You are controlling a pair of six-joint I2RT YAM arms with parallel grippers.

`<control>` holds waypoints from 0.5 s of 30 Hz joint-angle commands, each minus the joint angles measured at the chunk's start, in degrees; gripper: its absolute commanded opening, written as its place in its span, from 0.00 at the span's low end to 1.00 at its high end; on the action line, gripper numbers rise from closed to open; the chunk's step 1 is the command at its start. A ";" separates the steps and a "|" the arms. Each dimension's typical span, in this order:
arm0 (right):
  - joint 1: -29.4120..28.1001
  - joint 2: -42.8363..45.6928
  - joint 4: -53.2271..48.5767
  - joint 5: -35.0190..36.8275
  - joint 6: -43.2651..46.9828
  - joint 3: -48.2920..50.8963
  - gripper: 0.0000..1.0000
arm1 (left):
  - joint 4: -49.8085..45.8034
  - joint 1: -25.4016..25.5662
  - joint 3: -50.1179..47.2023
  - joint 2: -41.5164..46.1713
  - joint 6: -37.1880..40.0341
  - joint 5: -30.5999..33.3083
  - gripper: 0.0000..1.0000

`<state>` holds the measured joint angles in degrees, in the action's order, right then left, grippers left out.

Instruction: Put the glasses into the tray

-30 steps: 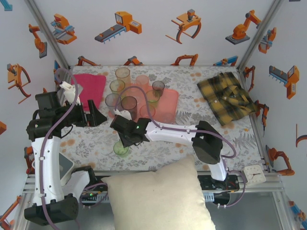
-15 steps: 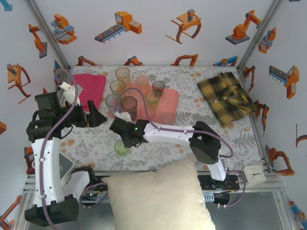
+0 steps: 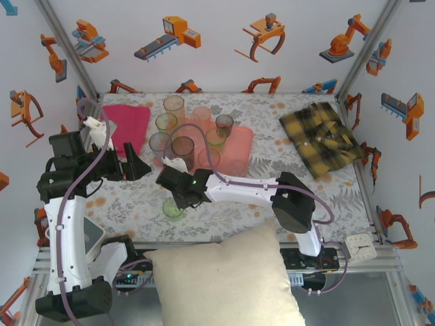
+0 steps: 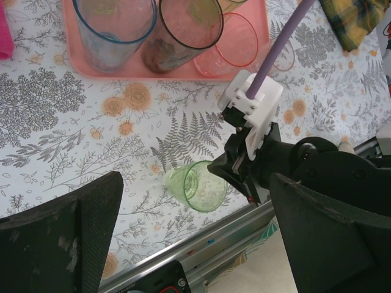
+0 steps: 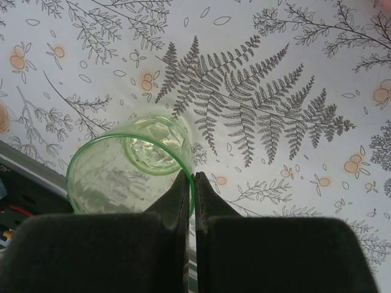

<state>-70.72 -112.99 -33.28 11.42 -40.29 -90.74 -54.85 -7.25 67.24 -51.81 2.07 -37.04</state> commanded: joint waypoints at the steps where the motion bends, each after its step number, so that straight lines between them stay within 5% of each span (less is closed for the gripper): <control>1: -0.39 6.01 -0.88 0.80 0.87 0.91 0.04 | 0.54 -0.57 -0.30 0.73 -0.10 -0.09 0.97; 9: 1.27 17.04 -7.34 2.19 3.19 2.59 0.04 | 0.54 -0.72 -0.28 1.03 -0.22 0.12 0.97; 15: 8.57 26.23 -11.06 1.77 4.92 5.18 0.05 | 0.62 -0.75 -0.27 1.37 -0.38 0.46 0.97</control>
<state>-65.45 -90.04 -40.71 11.66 -37.10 -87.05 -54.85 -7.60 67.24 -51.20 2.04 -36.51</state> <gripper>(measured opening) 0.049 0.971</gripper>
